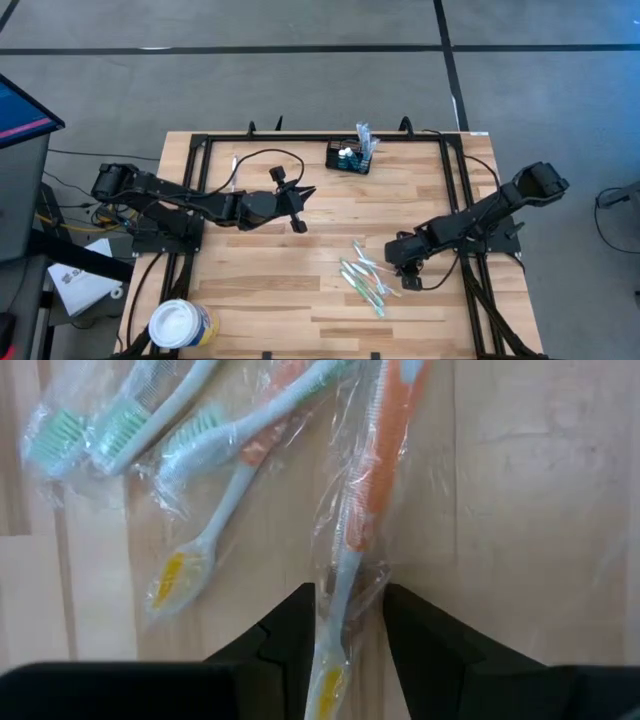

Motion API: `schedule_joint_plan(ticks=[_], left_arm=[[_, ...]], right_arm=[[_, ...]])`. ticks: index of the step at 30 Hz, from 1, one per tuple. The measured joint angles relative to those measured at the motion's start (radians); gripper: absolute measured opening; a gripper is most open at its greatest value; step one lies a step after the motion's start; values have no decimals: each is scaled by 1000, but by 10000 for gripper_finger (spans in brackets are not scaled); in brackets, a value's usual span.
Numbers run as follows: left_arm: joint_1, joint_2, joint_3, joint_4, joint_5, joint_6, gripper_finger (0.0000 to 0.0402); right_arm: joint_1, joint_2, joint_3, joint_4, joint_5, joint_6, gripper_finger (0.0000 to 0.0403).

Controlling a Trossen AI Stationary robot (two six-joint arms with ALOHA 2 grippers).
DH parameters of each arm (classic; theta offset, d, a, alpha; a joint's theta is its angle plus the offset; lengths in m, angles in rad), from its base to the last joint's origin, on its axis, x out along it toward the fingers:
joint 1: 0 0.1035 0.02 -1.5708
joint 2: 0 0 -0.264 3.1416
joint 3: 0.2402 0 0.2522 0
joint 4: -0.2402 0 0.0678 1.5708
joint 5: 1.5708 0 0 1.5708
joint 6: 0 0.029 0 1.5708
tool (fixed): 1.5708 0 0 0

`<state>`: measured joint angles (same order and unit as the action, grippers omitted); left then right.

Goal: Pick & Place toothbrushing station
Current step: Put the orange toothbrush into the mesh organizer

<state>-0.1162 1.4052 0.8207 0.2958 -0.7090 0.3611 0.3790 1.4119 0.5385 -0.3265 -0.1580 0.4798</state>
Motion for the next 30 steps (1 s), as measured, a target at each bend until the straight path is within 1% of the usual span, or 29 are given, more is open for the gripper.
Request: schedule_joint_plan(ticks=[3, 5, 7, 9, 14, 19, 23, 26, 30], left_arm=[[0, 0, 0, 0, 0, 0, 17], [0, 0, 0, 0, 0, 0, 17], [0, 0, 0, 0, 0, 0, 17], [0, 0, 0, 0, 0, 0, 17], [0, 0, 0, 0, 0, 0, 17], [0, 0, 0, 0, 0, 0, 17], [0, 0, 0, 0, 12, -3, 17], [0, 0, 0, 1, 84, -3, 17], [0, 0, 0, 21, 205, -4, 17]], right_arm=[[3, -9, 14, -24, 3, -16, 92], [7, -10, 32, -40, 1, -16, 64], [7, -11, 53, -63, 1, -29, 28], [7, -11, 68, -85, 1, -60, 8], [5, -11, 112, -126, 9, -102, 3], [3, -11, 160, -214, 59, -121, 1], [4, -11, 195, -258, 78, -141, 1], [4, -11, 221, -303, 90, -151, 0], [4, -11, 263, -387, 154, -151, 0]])
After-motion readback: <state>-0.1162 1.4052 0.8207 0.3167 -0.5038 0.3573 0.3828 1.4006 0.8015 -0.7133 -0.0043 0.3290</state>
